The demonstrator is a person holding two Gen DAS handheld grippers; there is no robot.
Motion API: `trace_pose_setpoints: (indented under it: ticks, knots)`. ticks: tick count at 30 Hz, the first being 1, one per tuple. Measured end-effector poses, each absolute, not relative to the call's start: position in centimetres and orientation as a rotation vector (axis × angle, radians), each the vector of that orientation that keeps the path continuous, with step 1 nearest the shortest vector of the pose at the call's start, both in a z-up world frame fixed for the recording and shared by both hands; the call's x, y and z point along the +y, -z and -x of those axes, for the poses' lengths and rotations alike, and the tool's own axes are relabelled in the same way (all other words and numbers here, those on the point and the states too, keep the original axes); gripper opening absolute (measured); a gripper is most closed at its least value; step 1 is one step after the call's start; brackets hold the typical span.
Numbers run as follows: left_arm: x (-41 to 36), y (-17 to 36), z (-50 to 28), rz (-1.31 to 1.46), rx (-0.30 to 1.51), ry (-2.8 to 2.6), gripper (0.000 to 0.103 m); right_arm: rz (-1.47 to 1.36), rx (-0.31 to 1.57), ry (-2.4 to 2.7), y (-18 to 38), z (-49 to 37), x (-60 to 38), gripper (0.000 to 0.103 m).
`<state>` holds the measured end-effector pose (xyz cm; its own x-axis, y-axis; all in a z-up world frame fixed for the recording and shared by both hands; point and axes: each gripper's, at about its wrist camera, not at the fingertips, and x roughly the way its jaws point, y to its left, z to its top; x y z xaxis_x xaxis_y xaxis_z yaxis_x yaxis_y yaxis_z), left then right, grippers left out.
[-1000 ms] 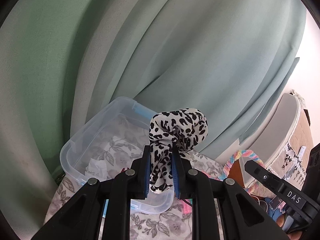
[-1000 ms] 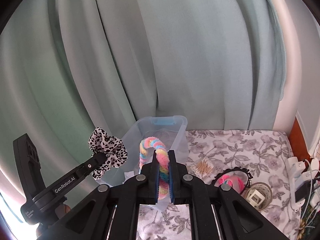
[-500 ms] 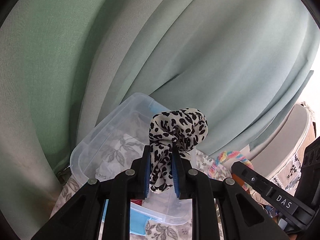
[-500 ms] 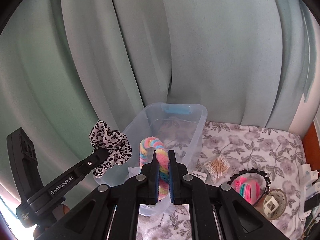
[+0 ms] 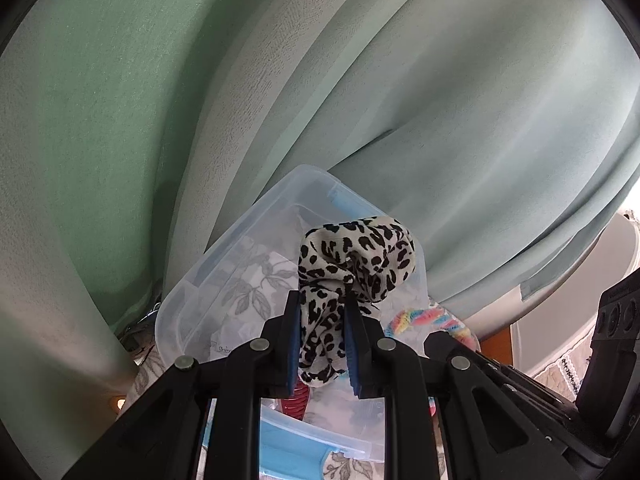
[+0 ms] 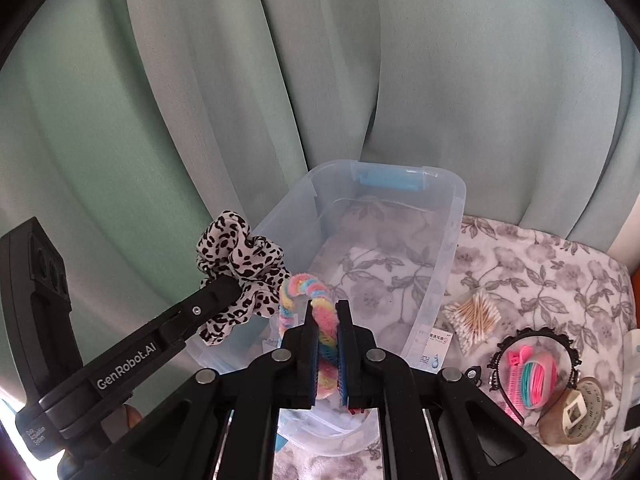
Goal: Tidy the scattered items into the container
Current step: 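Open both grippers to drop the rope ring and scrunchie into the box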
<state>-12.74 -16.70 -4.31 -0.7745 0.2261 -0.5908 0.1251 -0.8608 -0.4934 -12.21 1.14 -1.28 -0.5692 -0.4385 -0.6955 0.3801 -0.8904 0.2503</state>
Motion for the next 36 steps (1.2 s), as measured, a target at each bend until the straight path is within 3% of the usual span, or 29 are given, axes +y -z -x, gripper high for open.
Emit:
trace_pose_setpoints:
  ticks: [12, 17, 22, 24, 28, 36]
  knots:
    - [-17.2, 4.5, 13.1, 1.087, -0.814, -2.797, 0.022, -1.191, -0.071, 2.423, 2.6, 13.9, 0.4, 0.011]
    - [-17.1, 4.2, 13.2, 1.1, -0.809, -2.798, 0.03, -1.194, -0.056, 2.416, 2.6, 14.0, 0.2, 0.011]
    - [-16.9, 3.7, 13.1, 1.093, -0.805, -2.798, 0.045, -1.202, -0.025, 2.408, 2.6, 14.0, 0.0, 0.012]
    - [-17.2, 3.5, 13.4, 1.09, -0.8, -2.803, 0.052, -1.199, -0.021, 2.406, 2.6, 14.0, 0.0, 0.016]
    - [-17.3, 3.4, 14.6, 1.092, -0.803, -2.802, 0.061, -1.182, -0.015, 2.41, 2.2, 13.8, 0.1, 0.041]
    - [-17.0, 2.6, 13.9, 1.111, -0.796, -2.803, 0.073, -1.155, -0.018, 2.397, 1.7, 13.5, 0.1, 0.062]
